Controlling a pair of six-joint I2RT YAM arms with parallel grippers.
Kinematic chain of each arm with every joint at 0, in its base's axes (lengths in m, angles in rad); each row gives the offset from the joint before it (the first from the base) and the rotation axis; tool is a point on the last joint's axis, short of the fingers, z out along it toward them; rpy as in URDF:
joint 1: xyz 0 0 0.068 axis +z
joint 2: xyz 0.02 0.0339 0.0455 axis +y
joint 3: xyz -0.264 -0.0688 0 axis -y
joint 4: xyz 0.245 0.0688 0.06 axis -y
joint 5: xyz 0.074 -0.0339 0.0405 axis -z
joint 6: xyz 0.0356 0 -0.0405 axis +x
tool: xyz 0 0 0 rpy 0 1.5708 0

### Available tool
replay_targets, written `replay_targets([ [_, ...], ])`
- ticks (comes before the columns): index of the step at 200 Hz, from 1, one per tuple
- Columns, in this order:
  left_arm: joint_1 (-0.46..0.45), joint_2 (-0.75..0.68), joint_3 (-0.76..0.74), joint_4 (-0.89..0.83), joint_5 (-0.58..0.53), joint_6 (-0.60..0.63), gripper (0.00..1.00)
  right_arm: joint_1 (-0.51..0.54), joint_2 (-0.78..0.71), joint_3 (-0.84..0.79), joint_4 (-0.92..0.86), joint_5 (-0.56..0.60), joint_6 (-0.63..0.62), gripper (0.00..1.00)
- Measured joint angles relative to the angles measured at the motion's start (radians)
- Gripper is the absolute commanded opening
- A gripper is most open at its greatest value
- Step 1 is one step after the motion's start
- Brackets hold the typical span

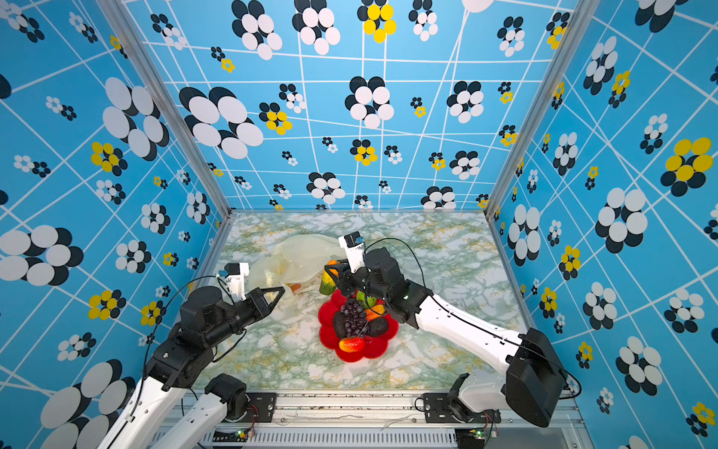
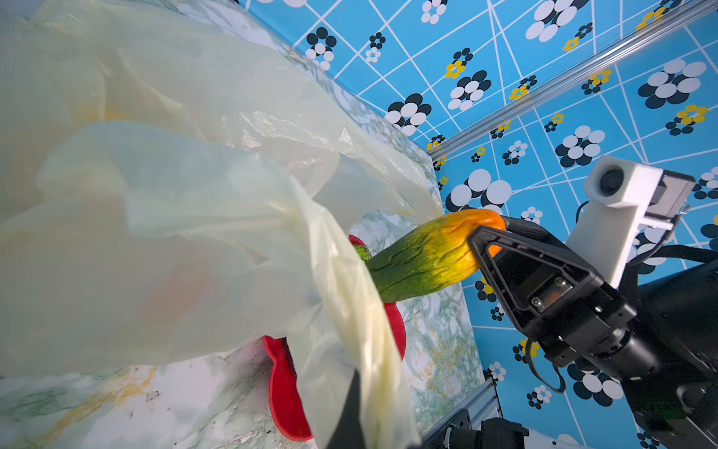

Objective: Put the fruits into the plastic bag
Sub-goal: 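Lift the papaya with the right gripper and carry it into the bag mouth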

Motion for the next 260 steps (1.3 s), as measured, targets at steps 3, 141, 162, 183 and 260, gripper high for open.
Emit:
replay_targets([
  [3, 0.0, 0.0, 0.0, 0.0, 0.001, 0.0, 0.01, 0.0, 0.003, -0.003, 0.013, 0.003, 0.0, 0.13],
  [141, 0.0, 0.0, 0.004, 0.003, 0.016, 0.0, 0.01, 0.0, 0.273, 0.05, 0.17, 0.144, -0.191, 0.12],
  [162, 0.0, 0.0, 0.004, 0.004, 0.016, 0.0, 0.0, 0.0, 0.298, 0.05, 0.183, 0.128, -0.161, 0.12],
  [183, 0.0, 0.0, 0.004, 0.015, 0.017, -0.002, 0.0, 0.003, 0.312, 0.051, 0.212, 0.102, -0.126, 0.11],
  [260, -0.008, 0.017, -0.008, 0.13, 0.065, -0.071, 0.0, 0.07, 0.526, 0.033, 0.755, 0.082, -0.094, 0.01],
])
